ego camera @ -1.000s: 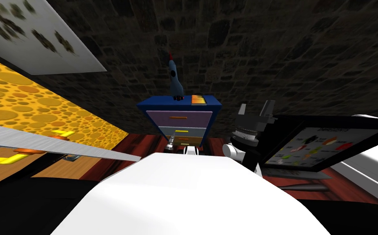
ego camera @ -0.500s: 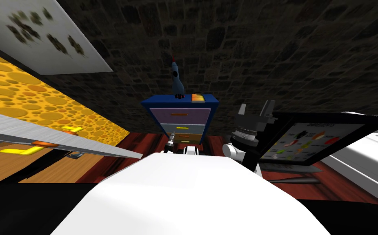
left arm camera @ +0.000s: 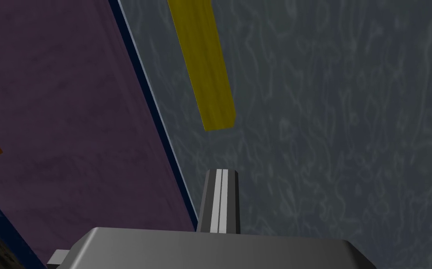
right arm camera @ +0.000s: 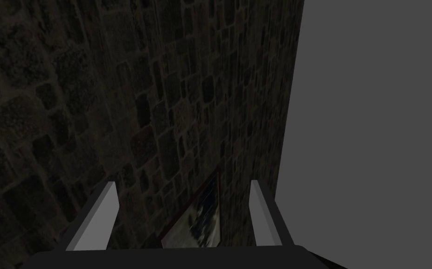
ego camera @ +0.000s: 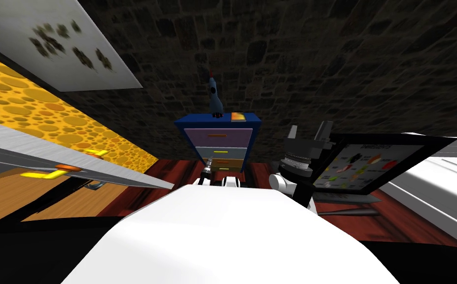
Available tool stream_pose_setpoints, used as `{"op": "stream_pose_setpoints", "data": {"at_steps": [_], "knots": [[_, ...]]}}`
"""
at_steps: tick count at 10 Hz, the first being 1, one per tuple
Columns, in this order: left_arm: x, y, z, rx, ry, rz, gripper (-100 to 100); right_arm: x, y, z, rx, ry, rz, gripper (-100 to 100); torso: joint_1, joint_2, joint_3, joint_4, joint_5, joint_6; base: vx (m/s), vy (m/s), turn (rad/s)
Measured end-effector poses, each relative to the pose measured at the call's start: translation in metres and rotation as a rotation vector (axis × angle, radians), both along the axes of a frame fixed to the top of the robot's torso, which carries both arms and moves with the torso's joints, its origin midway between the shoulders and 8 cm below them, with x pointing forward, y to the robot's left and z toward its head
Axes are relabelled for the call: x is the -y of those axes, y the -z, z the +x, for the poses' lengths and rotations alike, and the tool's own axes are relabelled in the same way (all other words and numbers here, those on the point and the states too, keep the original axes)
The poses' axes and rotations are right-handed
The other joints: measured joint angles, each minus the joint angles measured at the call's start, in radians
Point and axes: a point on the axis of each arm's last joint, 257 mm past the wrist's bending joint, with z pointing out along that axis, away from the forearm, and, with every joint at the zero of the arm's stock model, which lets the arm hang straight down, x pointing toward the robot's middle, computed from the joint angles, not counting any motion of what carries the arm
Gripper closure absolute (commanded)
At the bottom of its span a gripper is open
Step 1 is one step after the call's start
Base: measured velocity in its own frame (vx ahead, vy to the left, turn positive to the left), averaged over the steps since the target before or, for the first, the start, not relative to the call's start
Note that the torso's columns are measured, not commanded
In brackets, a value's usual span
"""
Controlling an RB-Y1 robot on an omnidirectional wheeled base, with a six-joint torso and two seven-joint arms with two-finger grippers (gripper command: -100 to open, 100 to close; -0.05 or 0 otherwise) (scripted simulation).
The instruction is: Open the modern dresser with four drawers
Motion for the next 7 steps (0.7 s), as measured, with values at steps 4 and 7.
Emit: {"op": "stream_pose_setpoints", "data": {"at_steps": [4,7], "knots": [[-0.002,0.0,0.03,-0.004,-0.009,-0.003,100,0.0,0.0,0.0,0.0,0.0,0.0,0,-0.001,0.002,0.002,0.001,0.0,0.0,-0.137,0.001,-0.014],[-0.003,-0.007,0.054,-0.002,-0.019,-0.009,100,0.0,0.0,0.0,0.0,0.0,0.0,0,0.001,0.001,0.0,0.0,0.0,0.0,-0.122,0.014,-0.014]]}}
